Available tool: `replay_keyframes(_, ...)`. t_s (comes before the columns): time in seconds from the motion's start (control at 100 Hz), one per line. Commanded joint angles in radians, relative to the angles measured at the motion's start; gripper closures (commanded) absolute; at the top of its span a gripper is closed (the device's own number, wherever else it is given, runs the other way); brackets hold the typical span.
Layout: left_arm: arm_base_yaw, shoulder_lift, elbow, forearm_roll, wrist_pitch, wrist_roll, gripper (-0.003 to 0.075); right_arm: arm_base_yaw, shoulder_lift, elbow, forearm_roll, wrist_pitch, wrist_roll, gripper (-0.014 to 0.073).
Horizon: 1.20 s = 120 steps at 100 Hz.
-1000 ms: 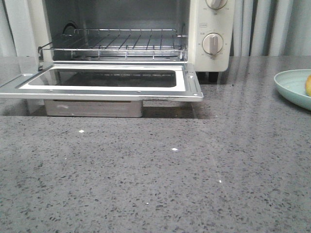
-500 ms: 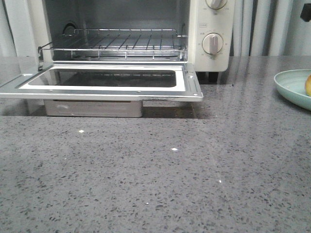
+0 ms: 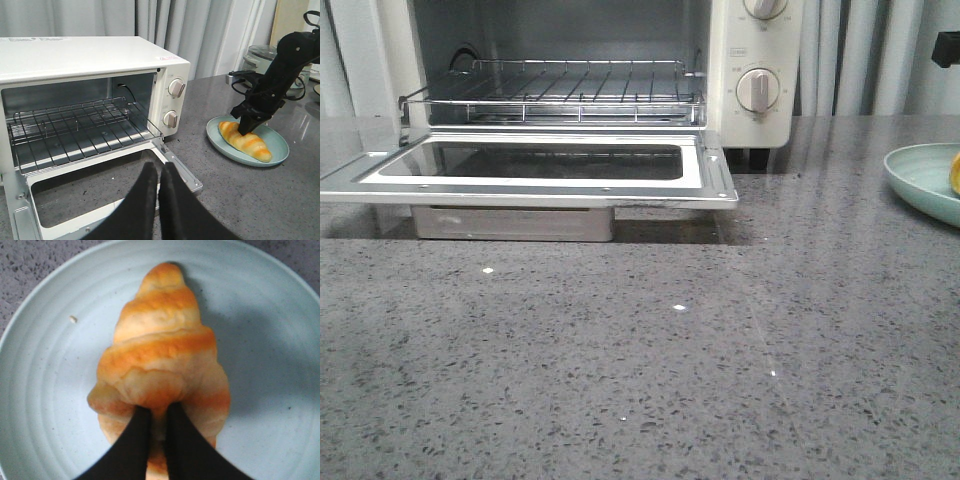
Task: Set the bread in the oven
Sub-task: 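Lower the right gripper onto the bread roll and grasp it, then lift the bread roll and carry it into the open oven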
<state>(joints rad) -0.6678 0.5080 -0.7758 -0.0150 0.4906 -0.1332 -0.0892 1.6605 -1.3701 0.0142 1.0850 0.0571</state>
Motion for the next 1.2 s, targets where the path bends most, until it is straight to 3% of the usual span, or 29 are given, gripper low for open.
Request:
replay_keyframes(0.0,0.001,0.005,-0.058,-0.002,-0.057,-0.008,0.0742,0.008,-0.029,-0.025,-0.014,0.033,-0.009,0.0662)
replay_keyframes(0.32,0.001,0.005,-0.199,0.099,0.09,-0.009,0.0742,0.153,-0.052,-0.214,-0.014,0.231,-0.046,0.0662)
replay_keyframes(0.78,0.001,-0.026,-0.221,0.084,0.109,-0.009,0.0742,0.47,-0.236,-0.324,-0.014,0.231,-0.057,0.0661)
replay_keyframes(1.19,0.001,-0.033,-0.221,0.084,0.118,-0.009,0.0742,0.715,-0.178,-0.378,-0.014,0.191,-0.271,0.0661)
